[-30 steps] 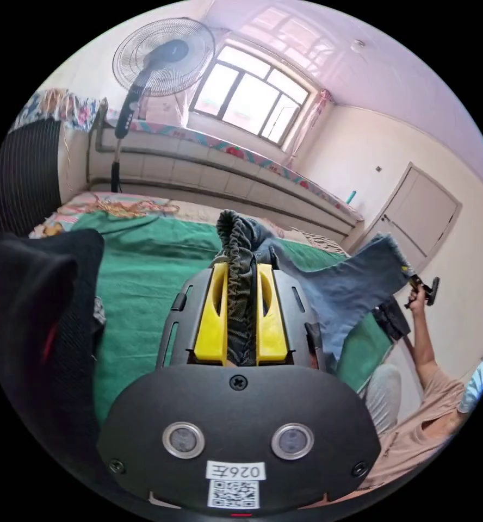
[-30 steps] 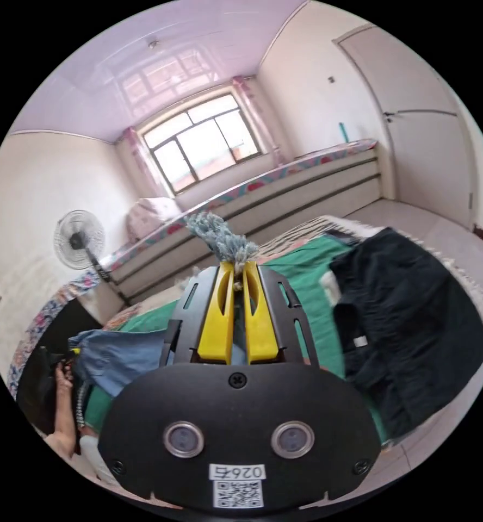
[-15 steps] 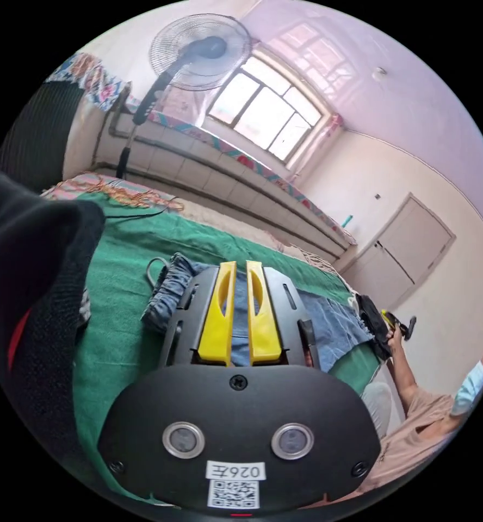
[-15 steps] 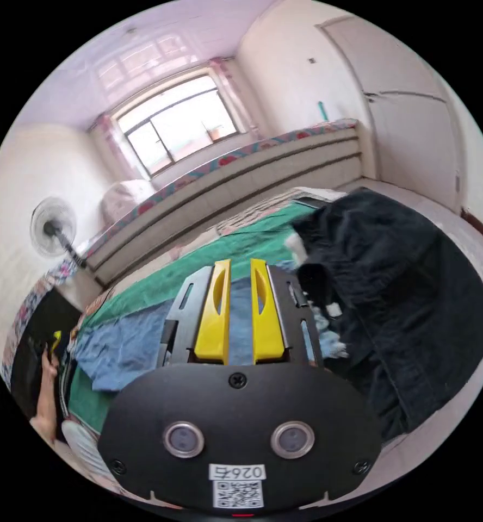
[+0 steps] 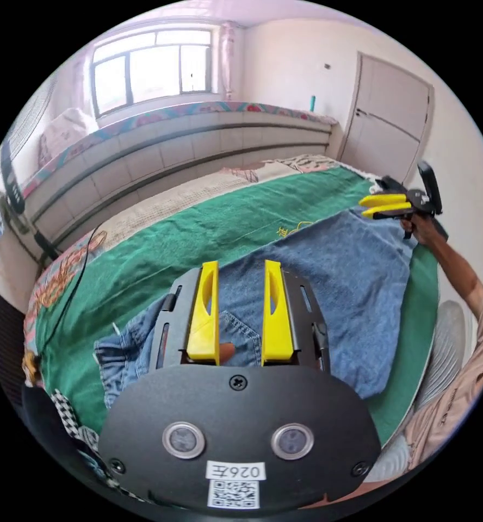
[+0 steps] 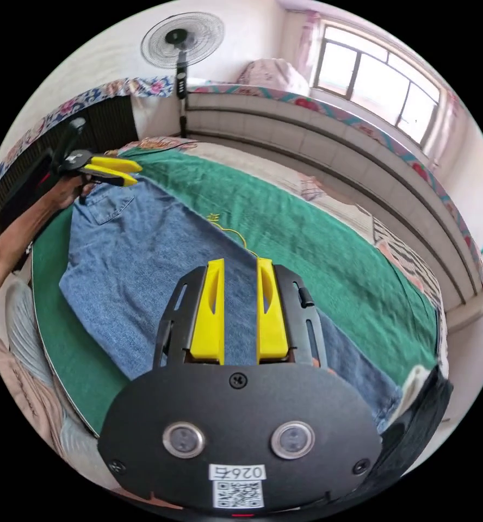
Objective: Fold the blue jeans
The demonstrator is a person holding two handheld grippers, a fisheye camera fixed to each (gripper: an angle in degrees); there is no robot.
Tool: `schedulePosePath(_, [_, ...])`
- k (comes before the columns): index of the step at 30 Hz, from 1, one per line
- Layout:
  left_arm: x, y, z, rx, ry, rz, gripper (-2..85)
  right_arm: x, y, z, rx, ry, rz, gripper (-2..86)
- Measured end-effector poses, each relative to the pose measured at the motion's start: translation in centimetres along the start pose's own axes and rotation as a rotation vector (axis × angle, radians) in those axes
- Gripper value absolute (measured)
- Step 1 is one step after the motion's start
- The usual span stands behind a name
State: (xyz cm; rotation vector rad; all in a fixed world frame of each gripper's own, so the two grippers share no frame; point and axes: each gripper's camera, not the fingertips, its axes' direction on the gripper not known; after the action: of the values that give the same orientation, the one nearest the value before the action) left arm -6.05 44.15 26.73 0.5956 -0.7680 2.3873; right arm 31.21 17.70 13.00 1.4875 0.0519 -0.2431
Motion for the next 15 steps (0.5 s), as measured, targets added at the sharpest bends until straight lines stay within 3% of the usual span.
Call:
schedulePosePath(6, [4.0,-4.7,7.1,-0.255,-0.068,0.259,14.4,-4.2,3.7,7.1,-0.109,-0.022,-0.139,9.8])
schedulePosePath(8, [3.9,-5.3,7.6,-0.268,-0.011,0.249,11.7,-4.9,5.5,11.1,-0.212,-0.062,-0.133,9.4])
schedulePosePath(10, [3.0,-5.5,7.1,-0.267,-0.078,0.143,1.6,-5.5,7.1,13.2,-0.278,-0.069,-0.107,6.2])
schedulePosePath(15, [3.1,-4.6,4.2,-0.214,-0.025,0.136,-0.4,-8.0,12.3,7.2,-0.143,-0.082,-0.047,-1.1])
